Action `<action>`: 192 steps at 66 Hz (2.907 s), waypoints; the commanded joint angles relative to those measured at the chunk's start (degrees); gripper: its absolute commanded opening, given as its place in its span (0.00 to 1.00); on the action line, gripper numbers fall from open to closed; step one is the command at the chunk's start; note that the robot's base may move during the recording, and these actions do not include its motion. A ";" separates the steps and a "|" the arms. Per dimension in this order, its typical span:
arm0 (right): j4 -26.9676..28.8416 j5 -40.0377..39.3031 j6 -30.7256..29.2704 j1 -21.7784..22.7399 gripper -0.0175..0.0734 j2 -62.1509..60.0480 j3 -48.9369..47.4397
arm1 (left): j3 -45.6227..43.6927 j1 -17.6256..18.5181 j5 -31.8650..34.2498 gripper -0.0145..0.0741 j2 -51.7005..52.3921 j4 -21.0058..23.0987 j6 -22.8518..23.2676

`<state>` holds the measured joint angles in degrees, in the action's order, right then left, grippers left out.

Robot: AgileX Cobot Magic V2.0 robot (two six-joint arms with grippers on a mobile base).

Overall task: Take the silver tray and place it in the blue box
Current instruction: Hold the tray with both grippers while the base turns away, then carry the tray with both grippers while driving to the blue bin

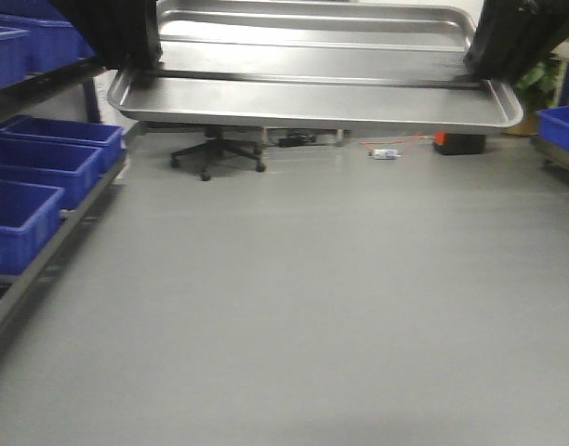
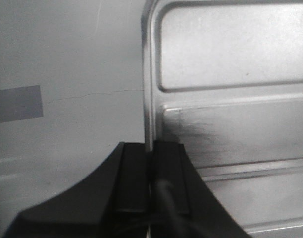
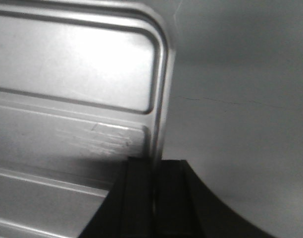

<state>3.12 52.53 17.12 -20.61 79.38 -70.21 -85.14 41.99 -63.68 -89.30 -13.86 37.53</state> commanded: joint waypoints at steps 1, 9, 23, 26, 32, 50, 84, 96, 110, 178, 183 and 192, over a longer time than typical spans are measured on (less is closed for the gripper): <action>-2.17 -2.73 -0.65 0.37 0.26 -1.92 -2.26 | -1.22 0.18 -0.23 0.05 2.23 -2.34 -0.72; -2.17 -2.73 -0.65 0.37 0.26 -1.92 -2.26 | -1.22 0.18 -0.23 0.05 2.23 -2.34 -0.72; -2.17 -2.67 -0.65 0.37 0.26 -1.92 -2.26 | -1.22 0.18 -0.23 0.05 2.23 -2.34 -0.72; -2.17 -2.67 -0.65 0.37 0.26 -1.92 -2.26 | -1.22 0.18 -0.23 0.05 2.23 -2.34 -0.72; -2.17 -2.60 -0.65 0.37 0.26 -1.92 -2.26 | -1.22 0.18 -0.23 0.05 2.23 -2.34 -0.72; -2.17 -2.60 -0.65 0.37 0.26 -1.92 -2.26 | -1.22 0.18 -0.23 0.05 2.23 -2.25 -0.72; -2.17 -2.56 -0.65 0.37 0.26 -1.92 -2.26 | -1.22 0.18 -0.23 0.05 2.23 -2.21 -0.72; -2.17 -2.56 -0.65 0.37 0.26 -1.92 -2.26 | -1.22 0.18 -0.23 0.05 2.23 -2.21 -0.72; -2.17 -2.56 -0.65 0.37 0.26 -1.92 -2.26 | -1.22 0.18 -0.23 0.05 2.23 -2.11 -0.72; -2.17 -2.15 -0.65 0.50 0.26 -1.72 -2.26 | -1.22 0.18 -0.07 0.05 2.12 -1.37 -0.72; -2.17 -2.15 -0.65 0.50 0.26 -1.72 -2.26 | -1.22 0.18 -0.07 0.05 2.12 -1.37 -0.72; -2.17 -2.15 -0.65 0.50 0.26 -1.72 -2.26 | -1.22 0.18 -0.07 0.05 2.12 -1.33 -0.72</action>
<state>2.98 53.07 17.16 -20.61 79.47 -70.21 -85.14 41.99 -63.55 -89.44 -13.04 37.53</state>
